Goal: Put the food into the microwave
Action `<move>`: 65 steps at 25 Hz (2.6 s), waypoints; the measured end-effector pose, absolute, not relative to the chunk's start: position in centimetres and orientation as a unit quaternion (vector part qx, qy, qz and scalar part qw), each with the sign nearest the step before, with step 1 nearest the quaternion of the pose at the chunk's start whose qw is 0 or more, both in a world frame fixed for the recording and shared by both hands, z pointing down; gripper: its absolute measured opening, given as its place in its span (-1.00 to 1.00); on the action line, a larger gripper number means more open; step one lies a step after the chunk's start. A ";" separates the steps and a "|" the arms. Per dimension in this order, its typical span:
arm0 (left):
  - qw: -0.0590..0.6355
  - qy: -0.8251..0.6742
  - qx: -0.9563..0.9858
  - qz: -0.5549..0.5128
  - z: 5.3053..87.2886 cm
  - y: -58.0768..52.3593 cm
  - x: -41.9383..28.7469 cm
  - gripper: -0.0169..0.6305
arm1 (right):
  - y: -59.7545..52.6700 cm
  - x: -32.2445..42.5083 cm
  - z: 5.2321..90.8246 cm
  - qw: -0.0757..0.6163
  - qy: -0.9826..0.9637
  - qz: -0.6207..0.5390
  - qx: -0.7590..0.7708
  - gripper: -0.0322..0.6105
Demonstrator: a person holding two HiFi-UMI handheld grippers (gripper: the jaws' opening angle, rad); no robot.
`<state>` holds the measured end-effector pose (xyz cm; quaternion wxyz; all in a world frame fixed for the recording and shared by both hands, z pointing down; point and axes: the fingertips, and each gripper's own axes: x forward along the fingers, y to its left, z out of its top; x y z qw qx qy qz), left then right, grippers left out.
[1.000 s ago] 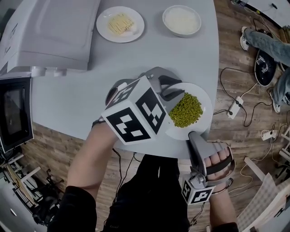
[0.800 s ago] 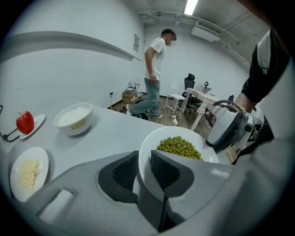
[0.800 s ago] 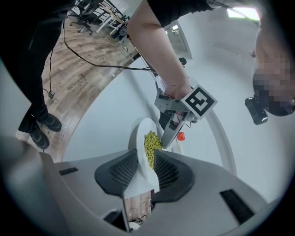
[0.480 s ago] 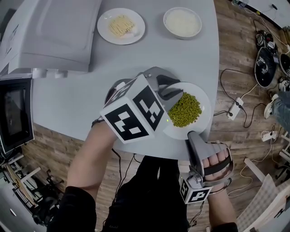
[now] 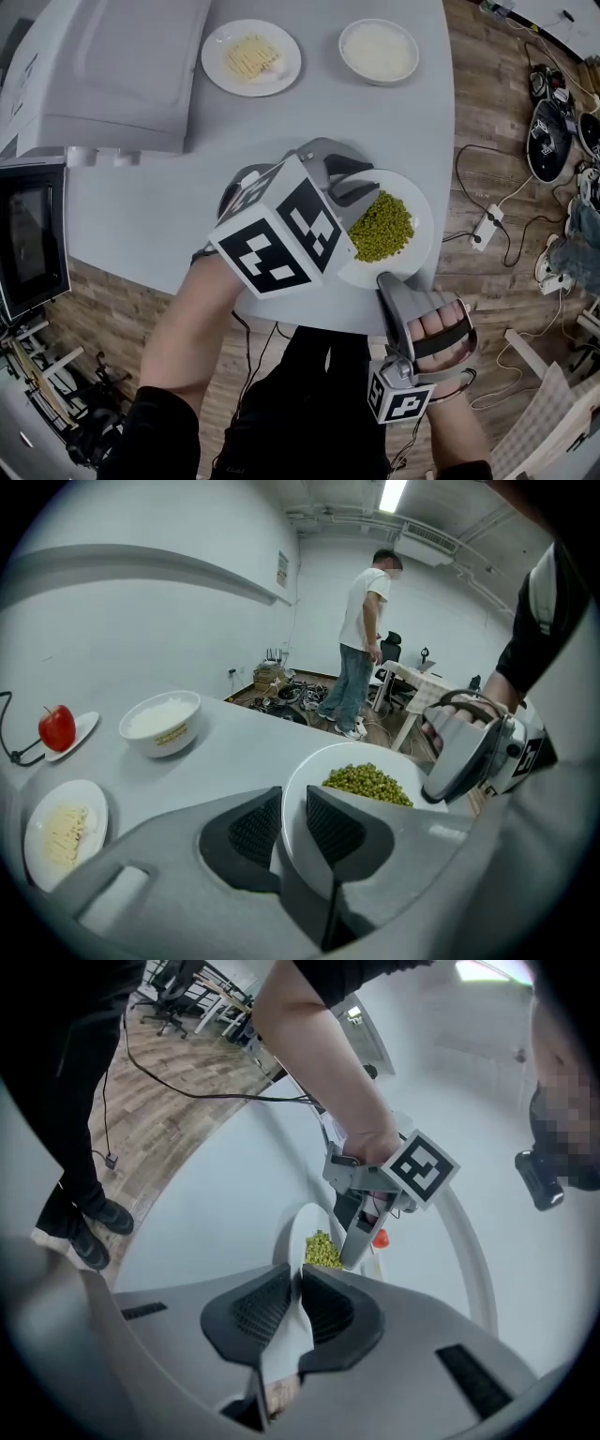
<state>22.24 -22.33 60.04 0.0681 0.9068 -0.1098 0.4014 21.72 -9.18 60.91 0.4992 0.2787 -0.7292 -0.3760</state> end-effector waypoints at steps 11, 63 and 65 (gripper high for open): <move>0.059 -0.110 0.905 0.407 60.0 -22.8 21.6 -0.69 | -9.8 21.6 60.0 0.495 -0.693 -0.432 0.297 -0.81; -0.086 -0.252 0.894 0.360 31.4 -13.5 15.4 -0.69 | -10.7 20.7 33.8 0.451 -0.590 -0.555 0.375 -0.83; -0.084 -0.255 0.896 0.355 30.3 -12.4 15.6 -0.69 | -10.3 20.9 32.6 0.450 -0.589 -0.556 0.377 -0.83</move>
